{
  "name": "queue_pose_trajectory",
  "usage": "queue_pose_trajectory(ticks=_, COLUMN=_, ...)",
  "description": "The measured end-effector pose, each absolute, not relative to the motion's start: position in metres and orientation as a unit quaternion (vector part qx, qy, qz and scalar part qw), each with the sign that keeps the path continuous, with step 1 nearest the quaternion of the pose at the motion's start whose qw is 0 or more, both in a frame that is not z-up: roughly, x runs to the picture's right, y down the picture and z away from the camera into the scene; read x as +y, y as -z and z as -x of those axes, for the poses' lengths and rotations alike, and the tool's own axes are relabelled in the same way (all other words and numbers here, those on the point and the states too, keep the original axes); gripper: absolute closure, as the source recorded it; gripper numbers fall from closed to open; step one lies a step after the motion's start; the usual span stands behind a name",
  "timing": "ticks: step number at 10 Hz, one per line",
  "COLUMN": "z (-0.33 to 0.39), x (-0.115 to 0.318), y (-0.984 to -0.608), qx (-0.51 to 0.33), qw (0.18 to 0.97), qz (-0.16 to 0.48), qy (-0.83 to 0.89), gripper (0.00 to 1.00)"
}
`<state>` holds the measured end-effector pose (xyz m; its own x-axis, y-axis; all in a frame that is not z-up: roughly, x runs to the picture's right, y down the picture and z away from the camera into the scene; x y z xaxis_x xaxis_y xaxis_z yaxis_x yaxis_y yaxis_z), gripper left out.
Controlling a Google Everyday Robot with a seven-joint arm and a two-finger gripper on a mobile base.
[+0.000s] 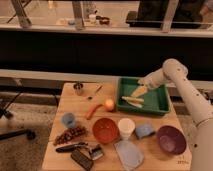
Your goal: Place banana in tray
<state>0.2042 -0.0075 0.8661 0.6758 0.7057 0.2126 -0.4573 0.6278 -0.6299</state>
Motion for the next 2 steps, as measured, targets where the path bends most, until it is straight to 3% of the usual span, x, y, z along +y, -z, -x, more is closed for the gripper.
queue_pose_trajectory(ticks=2, z=-0.2041, x=-0.0085, y=-0.8646, qx=-0.235, qw=0.869, qz=0.280, qy=-0.333, gripper=0.24)
